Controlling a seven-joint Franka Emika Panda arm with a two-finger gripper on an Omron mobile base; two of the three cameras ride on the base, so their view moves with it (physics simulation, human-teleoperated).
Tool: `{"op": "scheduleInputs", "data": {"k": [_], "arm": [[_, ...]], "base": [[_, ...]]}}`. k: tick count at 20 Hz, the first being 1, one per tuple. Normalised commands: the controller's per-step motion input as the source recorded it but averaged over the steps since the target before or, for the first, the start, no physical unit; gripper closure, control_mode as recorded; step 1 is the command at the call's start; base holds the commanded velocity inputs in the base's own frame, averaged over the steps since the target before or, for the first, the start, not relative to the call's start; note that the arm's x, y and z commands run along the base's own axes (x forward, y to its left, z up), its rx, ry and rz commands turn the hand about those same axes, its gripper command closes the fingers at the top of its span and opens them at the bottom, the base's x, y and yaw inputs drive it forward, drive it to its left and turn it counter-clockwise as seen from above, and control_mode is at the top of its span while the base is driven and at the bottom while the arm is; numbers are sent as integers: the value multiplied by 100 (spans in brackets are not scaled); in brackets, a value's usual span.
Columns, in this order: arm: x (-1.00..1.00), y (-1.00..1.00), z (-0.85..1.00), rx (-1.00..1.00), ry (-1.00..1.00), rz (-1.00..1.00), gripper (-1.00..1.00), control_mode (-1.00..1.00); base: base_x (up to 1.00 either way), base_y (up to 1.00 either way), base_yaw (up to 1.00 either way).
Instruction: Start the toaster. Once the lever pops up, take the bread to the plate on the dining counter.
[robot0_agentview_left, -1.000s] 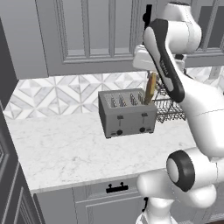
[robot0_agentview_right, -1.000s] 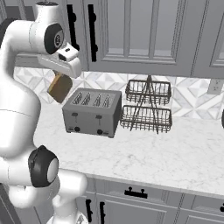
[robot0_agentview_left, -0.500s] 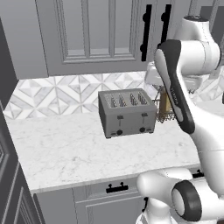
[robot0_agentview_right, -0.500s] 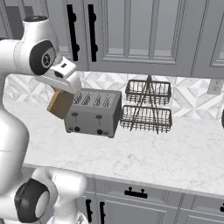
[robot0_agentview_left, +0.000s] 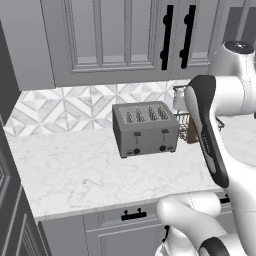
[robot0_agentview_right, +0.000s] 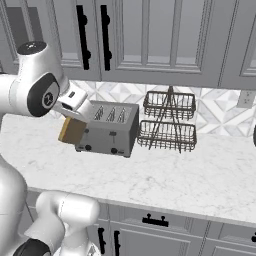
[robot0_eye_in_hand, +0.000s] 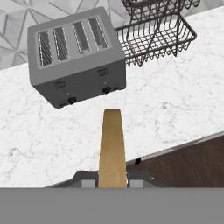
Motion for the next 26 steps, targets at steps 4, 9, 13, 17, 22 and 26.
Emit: {"op": "scheduleInputs", "data": {"k": [4, 9, 13, 17, 22, 26], "arm": [[-18, -3, 0, 0, 0, 0, 100, 100], [0, 0, 0, 0, 0, 0, 100, 100], [0, 0, 0, 0, 0, 0, 100, 100], [0, 0, 0, 0, 0, 0, 100, 100], [0, 0, 0, 0, 0, 0, 100, 100], [0, 0, 0, 0, 0, 0, 100, 100]], "base": [[-47, 0, 0], [-99, -28, -9], [-13, -73, -58], [0, -67, -79], [0, -69, -78], [1, -74, -73]]}}
